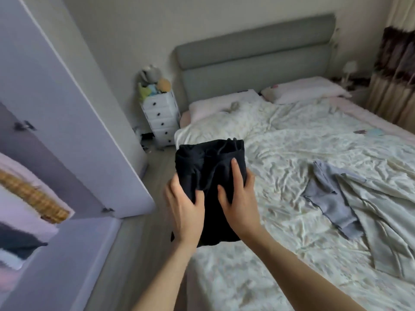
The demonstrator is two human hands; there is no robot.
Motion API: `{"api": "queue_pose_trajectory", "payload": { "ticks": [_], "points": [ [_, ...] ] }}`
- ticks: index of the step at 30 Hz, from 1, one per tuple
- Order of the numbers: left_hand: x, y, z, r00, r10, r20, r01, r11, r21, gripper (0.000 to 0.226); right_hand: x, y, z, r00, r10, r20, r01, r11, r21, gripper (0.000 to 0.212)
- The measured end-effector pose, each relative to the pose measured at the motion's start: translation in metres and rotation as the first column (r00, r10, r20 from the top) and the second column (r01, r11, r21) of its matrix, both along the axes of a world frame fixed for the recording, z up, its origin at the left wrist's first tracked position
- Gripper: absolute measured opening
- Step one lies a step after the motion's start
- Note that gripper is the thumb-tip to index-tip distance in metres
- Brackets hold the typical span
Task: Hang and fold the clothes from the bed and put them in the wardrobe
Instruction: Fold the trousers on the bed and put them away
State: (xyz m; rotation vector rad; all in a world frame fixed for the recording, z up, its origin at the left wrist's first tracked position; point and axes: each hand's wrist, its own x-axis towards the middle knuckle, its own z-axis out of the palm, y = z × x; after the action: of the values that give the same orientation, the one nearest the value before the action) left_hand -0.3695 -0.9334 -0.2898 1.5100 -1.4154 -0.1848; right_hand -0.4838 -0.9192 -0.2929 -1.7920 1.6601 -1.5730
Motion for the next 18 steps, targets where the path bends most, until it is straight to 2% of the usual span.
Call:
{"api": "queue_pose_trajectory", "payload": {
  "ticks": [5,10,18],
  "points": [
    [0.123,0.043,0.057,0.993,0.071,0.096,-0.054,0.983,-0.174,0.058,0.123,0.036,0.061,0.992,0.098,0.078,-0.091,0.992,-0.088,0.066],
    [0.252,0.077,0.123,0.978,0.143,0.154,-0.096,0.956,-0.277,0.056,0.245,0.056,0.123,0.976,0.185,0.118,-0.169,0.976,-0.139,0.064],
    [0.368,0.092,0.196,0.935,0.318,0.159,-0.227,0.878,-0.422,0.052,0.362,0.049,0.190,0.920,0.365,0.145,-0.318,0.909,-0.269,0.061]
  ]
}}
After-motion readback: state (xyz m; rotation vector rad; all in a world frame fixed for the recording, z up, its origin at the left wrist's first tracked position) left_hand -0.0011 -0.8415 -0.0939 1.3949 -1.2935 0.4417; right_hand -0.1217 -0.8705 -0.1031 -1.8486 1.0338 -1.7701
